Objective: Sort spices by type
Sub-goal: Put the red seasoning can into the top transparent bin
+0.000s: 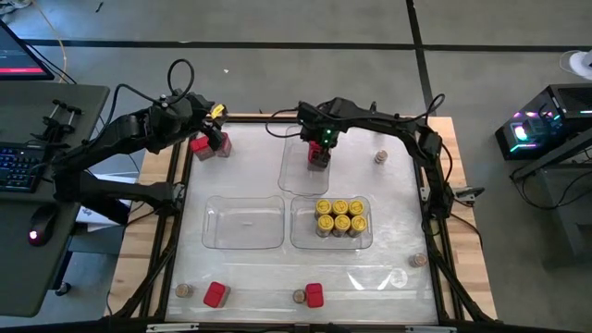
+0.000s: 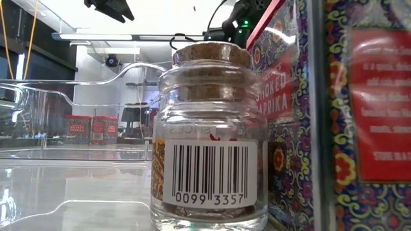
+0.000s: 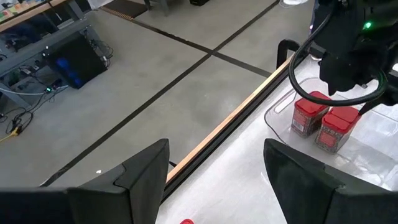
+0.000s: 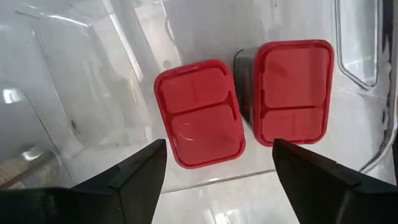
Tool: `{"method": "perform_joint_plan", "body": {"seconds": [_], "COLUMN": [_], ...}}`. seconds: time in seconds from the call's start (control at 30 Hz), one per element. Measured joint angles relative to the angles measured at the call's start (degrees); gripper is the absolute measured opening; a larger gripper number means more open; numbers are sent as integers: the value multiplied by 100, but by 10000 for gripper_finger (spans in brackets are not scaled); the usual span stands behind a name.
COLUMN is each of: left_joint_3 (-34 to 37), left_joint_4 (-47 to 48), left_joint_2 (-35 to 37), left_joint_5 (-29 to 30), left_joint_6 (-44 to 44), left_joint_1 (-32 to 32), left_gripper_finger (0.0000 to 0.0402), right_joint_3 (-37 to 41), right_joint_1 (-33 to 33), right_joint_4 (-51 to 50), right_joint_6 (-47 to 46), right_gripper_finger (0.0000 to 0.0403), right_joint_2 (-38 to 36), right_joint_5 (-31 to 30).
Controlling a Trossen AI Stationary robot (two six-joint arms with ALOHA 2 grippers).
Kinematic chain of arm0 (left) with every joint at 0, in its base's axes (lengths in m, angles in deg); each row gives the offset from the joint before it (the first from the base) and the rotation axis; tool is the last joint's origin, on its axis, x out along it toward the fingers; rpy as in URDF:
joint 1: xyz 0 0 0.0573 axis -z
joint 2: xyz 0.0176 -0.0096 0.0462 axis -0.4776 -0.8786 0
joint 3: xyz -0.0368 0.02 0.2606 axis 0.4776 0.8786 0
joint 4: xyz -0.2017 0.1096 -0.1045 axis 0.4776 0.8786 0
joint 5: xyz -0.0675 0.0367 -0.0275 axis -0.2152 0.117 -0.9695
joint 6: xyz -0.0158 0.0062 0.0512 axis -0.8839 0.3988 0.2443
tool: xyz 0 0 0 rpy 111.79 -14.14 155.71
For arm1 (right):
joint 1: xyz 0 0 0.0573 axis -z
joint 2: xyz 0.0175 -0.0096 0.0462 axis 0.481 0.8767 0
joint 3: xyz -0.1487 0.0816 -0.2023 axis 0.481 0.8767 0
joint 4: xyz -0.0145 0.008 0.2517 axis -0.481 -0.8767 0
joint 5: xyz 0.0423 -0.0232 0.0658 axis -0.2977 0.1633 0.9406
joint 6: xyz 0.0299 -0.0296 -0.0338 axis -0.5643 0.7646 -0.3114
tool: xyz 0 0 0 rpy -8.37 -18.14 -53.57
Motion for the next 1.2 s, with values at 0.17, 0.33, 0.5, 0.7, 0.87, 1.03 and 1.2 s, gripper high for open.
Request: {"method": "perform_joint_plan", "body": {"seconds": [0.17,0.33,0.5,0.7,0.87,1.03,1.2], "left_joint_3": [0,0,0,0,0,0,0], "left_joint_4": [-1,-1,-1,-1,-1,-3,-3], "left_joint_2": [-1,0,-2,-1,-2,-2,-2], "left_joint_5": [2,2,27,103,103,105,107], "left_joint_6": [-4,-20,-20,-22,-20,-22,-20], "left_joint_1": [-2,0,1,0,1,1,1], "left_gripper_finger": [248,248,248,248,248,248,248], "right_joint_3": [1,1,41,697,1031,1018,1018], "right_joint_1": [-1,-46,-386,-609,-640,-635,-635], "right_joint_4": [171,230,84,580,1000,1300,1233], "right_joint_6": [-385,-349,287,545,392,494,526], "right_gripper_finger": [288,267,97,11,5,3,1], "right_joint_2": [0,0,0,11,17,17,15], "right_joint_5": [-239,441,472,672,337,-69,-527]}}
